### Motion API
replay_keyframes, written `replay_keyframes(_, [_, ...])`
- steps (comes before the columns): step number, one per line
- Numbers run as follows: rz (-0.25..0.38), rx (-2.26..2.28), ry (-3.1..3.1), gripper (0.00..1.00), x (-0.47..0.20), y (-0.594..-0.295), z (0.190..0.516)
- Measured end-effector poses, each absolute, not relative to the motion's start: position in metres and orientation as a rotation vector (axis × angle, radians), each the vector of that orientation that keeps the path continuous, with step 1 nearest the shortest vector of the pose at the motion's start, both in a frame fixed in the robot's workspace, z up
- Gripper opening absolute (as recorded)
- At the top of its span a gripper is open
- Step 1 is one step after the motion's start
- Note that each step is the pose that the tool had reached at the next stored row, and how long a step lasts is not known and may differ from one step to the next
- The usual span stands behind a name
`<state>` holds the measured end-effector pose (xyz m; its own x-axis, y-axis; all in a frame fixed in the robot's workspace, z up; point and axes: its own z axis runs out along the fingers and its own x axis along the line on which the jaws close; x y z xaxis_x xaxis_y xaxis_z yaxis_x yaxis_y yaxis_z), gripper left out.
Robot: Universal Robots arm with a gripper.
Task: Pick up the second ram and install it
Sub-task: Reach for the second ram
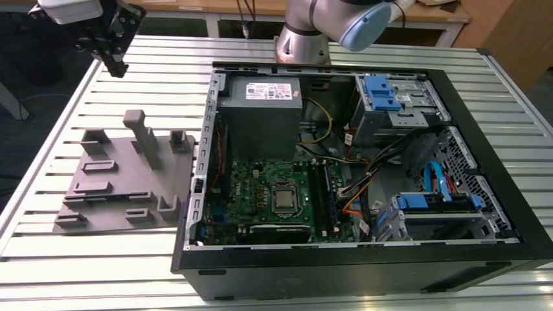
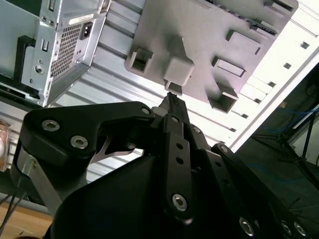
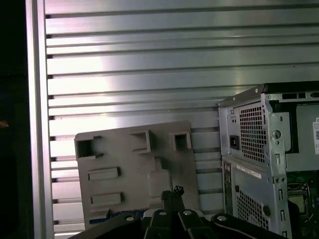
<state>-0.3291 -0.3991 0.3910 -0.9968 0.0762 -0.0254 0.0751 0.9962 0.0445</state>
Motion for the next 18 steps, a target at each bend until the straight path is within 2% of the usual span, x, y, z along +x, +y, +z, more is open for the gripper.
replay_keyframes(18, [0.068, 0.118, 3.112, 0.11, -0.367, -0.408, 0.386])
